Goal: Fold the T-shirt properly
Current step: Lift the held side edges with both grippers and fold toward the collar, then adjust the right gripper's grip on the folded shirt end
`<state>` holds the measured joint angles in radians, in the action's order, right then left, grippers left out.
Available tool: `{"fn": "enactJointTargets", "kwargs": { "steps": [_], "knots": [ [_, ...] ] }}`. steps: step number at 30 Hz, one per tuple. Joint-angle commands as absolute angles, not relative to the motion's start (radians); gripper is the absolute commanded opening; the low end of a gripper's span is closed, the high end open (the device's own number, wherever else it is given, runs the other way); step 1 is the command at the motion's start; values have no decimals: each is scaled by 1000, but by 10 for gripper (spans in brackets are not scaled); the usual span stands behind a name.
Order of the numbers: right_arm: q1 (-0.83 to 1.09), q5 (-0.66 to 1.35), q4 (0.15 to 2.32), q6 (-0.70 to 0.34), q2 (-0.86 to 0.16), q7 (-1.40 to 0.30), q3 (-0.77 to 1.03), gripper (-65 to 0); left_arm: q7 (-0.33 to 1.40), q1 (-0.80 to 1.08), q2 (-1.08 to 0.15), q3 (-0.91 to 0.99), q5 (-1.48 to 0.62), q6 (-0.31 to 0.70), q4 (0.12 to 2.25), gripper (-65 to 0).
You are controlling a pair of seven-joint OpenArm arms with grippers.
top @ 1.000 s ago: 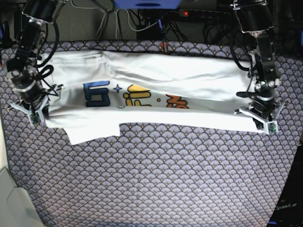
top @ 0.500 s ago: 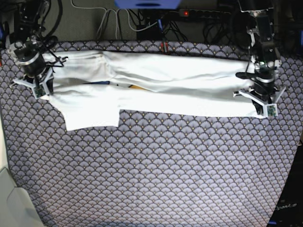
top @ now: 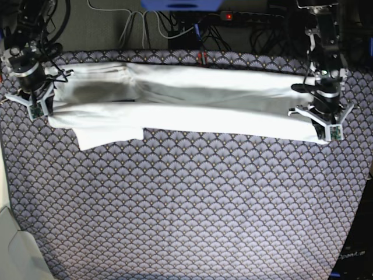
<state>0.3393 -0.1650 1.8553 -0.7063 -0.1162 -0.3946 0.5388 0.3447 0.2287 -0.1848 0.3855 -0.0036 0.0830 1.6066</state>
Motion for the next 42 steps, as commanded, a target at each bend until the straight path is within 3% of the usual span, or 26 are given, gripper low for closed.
{"fn": "enactJointTargets", "kwargs": {
  "steps": [1,6,18,22,24,27,30,32,42],
  "knots": [
    [351,-157,1874,-698,-128,-378,549,-650,331,220,-197,392,-1,76,1626,-645],
    [383,-156,1876,-698,-128,-377,547,-650,412,219,-216,390,-1,77,1613,-645],
    [417,-156,1857,-698,-128,-378,545,-650,415,222,-219,390,1,77,1560,-634],
    [426,-156,1856,-698,-128,-378,545,-650,415,225,-226,386,-1,77,1524,-530],
    [426,-157,1856,-698,-128,-378,545,-619,414,237,-226,383,-1,79,1523,-478],
    [426,-157,1856,-698,-128,-378,545,-516,414,237,-237,381,-1,79,1523,-420],
    [426,-157,1856,-698,-128,-378,545,-403,415,236,-237,383,-1,79,1521,-418],
    [426,-159,1860,-698,-128,-378,550,-365,415,236,-237,384,-1,79,1521,-418],
    [377,-160,1877,-698,-128,-380,654,-357,415,236,-237,389,-1,79,1520,-417]
  ]
}}
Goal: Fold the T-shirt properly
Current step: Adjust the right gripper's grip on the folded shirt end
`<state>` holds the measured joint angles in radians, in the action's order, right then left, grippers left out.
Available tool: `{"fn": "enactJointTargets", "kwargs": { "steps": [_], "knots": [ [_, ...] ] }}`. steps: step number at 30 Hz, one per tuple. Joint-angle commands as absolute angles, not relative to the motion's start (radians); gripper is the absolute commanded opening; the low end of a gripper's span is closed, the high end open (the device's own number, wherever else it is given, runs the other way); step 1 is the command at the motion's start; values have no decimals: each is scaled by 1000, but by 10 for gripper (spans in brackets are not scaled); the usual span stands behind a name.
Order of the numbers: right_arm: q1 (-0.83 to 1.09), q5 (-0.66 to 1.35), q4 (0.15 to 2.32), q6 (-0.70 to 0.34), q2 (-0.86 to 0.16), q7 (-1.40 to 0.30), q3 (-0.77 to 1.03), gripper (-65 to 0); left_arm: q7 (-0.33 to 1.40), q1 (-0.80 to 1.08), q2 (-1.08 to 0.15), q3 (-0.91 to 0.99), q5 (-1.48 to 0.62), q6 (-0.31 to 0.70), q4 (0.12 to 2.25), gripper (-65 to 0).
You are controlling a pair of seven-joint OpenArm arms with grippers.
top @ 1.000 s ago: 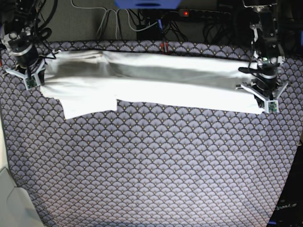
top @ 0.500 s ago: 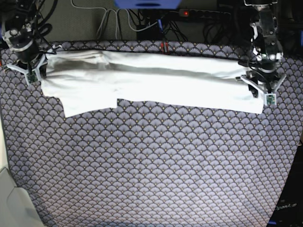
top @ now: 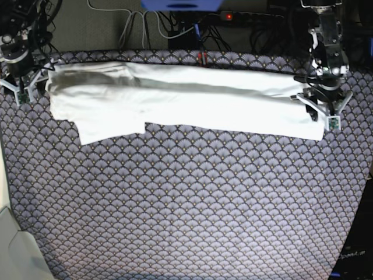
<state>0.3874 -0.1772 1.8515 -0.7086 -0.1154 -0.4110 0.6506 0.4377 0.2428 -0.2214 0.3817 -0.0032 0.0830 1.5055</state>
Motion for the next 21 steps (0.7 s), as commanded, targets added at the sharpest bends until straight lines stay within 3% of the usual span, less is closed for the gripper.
{"fn": "enactJointTargets", "kwargs": {
  "steps": [1,7,14,21],
  "knots": [
    [369,-160,1879,-698,-128,-380,659,-357,415,236,-237,389,-1,79,1521,-417],
    [282,-160,1929,-698,-128,-463,634,-356,415,249,-237,389,-1,79,1524,-417],
    [200,-160,1925,-698,-131,-636,427,-356,415,248,-237,389,-1,79,1521,-417],
    [114,-162,1816,-698,-128,-659,303,-356,415,249,-237,381,-1,79,1526,-417]
  ]
}}
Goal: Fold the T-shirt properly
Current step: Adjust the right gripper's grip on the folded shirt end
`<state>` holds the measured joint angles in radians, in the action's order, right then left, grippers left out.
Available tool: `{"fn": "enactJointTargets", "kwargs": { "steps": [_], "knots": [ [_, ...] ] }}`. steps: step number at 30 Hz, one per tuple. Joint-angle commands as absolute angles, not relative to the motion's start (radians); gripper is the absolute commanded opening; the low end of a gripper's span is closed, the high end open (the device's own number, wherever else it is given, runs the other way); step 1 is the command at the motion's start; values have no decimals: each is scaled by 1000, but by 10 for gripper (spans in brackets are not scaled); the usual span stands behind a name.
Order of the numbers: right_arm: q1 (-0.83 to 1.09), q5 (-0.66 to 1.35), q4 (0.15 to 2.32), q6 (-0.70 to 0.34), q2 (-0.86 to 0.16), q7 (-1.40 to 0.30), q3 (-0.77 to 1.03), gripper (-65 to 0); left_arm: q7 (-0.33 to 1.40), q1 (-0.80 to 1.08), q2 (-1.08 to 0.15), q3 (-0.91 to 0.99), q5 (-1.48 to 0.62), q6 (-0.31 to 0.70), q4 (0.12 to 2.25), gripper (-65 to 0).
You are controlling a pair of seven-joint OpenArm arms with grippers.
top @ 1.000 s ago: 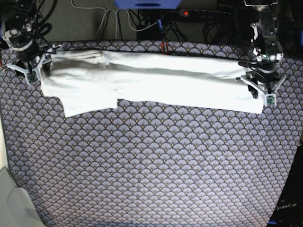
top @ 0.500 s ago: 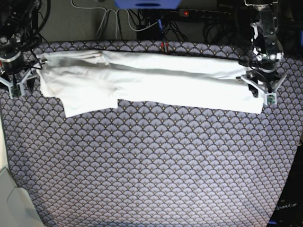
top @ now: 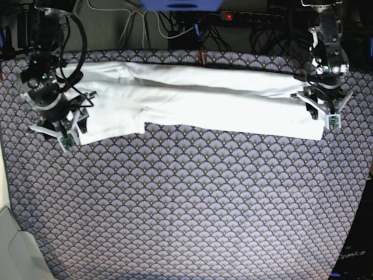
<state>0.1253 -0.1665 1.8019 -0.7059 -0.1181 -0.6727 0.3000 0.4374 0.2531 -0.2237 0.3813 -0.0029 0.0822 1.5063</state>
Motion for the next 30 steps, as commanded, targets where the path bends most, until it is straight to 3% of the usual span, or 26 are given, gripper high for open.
{"fn": "enactJointTargets", "kwargs": {
  "steps": [1,16,30],
  "knots": [
    [96,-162,1782,-698,-128,-657,305,-356,415,251,-237,381,-1,79,1527,-417],
    [-136,-163,1408,-698,-185,-651,300,-355,417,243,-236,383,5,79,1520,-416],
    [-143,-162,1369,-698,-177,-651,300,-356,417,243,-236,386,7,79,1520,-416]
  ]
}}
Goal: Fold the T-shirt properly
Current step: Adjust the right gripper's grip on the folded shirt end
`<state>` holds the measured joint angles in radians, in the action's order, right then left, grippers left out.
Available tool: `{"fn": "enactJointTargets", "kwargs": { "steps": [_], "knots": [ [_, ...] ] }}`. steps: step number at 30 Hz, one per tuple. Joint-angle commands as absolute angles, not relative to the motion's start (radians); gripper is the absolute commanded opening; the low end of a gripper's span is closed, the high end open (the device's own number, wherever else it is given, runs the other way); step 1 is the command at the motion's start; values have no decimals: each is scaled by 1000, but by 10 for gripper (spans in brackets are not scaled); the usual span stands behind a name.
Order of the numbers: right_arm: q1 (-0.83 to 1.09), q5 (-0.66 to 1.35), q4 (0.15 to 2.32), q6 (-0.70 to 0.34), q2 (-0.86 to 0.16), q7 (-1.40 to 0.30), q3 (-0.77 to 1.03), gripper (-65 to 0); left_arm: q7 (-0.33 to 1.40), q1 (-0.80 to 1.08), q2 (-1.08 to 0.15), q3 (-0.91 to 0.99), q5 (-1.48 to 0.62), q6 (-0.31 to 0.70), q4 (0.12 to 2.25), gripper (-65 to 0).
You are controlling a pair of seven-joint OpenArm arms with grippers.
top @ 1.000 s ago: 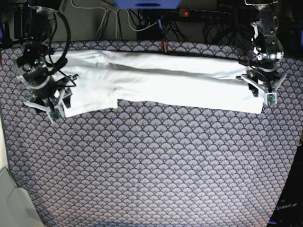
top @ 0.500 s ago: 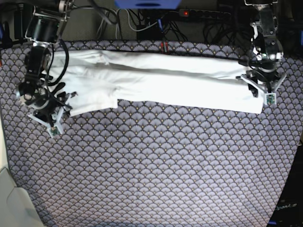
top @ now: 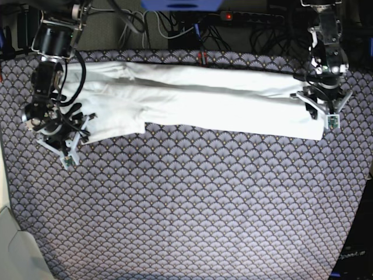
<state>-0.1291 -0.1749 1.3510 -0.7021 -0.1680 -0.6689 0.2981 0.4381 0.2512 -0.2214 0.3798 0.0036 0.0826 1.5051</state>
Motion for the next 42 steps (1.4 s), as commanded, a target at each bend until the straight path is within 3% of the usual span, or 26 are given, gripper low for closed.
{"fn": "enactJointTargets", "kwargs": {
  "steps": [1,13,22,26,42],
  "knots": [
    [-142,-162,1368,-698,-176,-651,300,-356,417,243,-236,384,7,79,1520,-416],
    [-130,-162,1339,-698,-163,-651,298,-383,417,249,-236,383,7,77,1521,-416],
    [-128,-162,1340,-698,-166,-653,298,-650,417,251,-234,387,7,77,1529,-416],
    [-127,-162,1376,-698,-170,-659,306,-650,417,251,-232,386,7,77,1529,-416],
    [170,-159,1893,-698,-133,-659,308,-650,417,251,-236,387,7,77,1520,-416]
  ]
}}
